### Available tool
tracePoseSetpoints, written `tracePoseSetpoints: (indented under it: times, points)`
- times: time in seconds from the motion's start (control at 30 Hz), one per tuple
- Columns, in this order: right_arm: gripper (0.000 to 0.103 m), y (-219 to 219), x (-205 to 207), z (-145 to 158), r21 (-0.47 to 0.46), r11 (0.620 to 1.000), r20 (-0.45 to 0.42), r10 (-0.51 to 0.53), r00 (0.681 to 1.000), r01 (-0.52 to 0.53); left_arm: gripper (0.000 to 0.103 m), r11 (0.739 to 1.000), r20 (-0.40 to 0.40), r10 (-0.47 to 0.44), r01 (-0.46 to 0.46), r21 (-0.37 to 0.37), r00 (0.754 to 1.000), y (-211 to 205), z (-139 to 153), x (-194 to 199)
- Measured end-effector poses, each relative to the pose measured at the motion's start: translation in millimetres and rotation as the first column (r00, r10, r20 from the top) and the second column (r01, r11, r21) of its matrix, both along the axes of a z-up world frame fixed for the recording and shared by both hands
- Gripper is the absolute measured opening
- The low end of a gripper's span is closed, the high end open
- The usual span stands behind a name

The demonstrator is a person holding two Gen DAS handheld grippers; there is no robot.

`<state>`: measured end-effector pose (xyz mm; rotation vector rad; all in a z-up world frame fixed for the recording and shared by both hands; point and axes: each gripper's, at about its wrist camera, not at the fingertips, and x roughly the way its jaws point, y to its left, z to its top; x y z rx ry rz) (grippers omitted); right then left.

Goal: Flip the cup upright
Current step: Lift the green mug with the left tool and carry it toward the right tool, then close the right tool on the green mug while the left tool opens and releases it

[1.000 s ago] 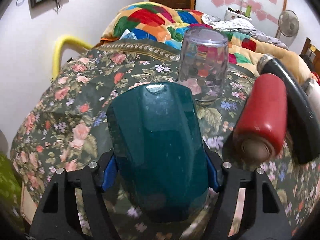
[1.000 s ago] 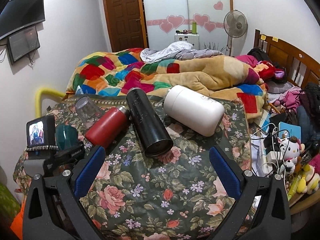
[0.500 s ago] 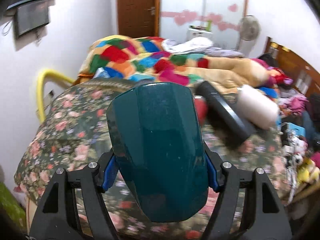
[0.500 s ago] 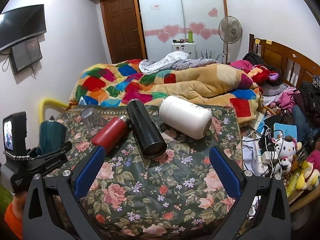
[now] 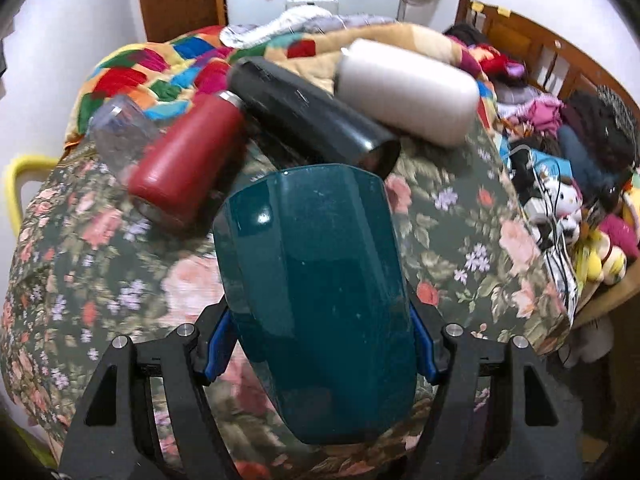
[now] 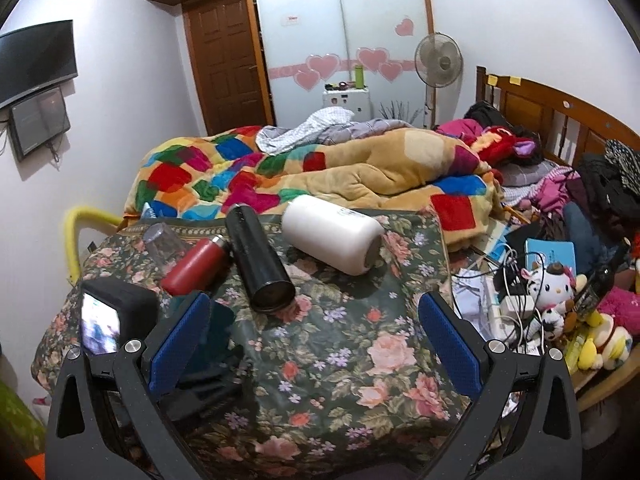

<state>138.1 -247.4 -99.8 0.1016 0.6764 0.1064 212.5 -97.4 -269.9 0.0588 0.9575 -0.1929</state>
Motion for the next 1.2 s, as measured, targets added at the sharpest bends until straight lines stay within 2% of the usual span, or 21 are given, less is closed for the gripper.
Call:
tracePoseSetpoints:
  times: [0.1, 0.3, 0.57, 0.8, 0.93, 0.97, 1.03, 1.2]
  points:
    - [0.103, -5, 1, -5, -0.003, 1.0, -0.018, -0.009, 1.0, 0.009, 0.071, 1.0, -0.014, 0.006, -0.006, 0.024, 1.0, -5, -10, 4]
    - [0.103, -7, 1, -9, -0.003, 1.0, -0.038, -0.009, 0.999, 0.009, 0.071, 1.0, -0.065, -0.002, 0.002, -0.003, 0.998, -1, -19, 11]
    - [0.103, 6, 1, -10, -0.019, 1.0, -0.051, 0.008, 0.999, -0.009, 0.071, 0.999, -0.086, -0.038, 0.037, -0.012, 0.996, 5, -18, 14]
    - [0.103, 13, -3, -6, -0.045, 0.999, -0.046, 0.018, 0.999, -0.02, 0.072, 0.997, -0.086, -0.08, 0.08, -0.007, 0.993, 11, -11, -2]
    - [0.103, 18, -7, -4, -0.063, 0.998, -0.044, 0.022, 0.999, -0.025, 0.073, 0.997, -0.092, -0.063, 0.058, -0.051, 0.994, 21, -3, -7]
    - [0.103, 19, -8, -4, -0.066, 0.997, -0.043, 0.023, 0.999, -0.026, 0.074, 0.996, -0.078, -0.058, 0.053, -0.067, 0.995, 25, 1, -10]
    - [0.103, 21, -9, -3, -0.078, 0.997, -0.041, 0.027, 0.999, -0.03, 0.088, 0.997, -0.023, -0.044, 0.043, -0.057, 0.999, 29, 11, -15]
    - [0.103, 26, -14, -2, -0.105, 0.994, -0.037, 0.032, 0.999, -0.036, 0.09, 0.999, 0.106, -0.033, 0.032, 0.012, 0.994, 43, 42, -27]
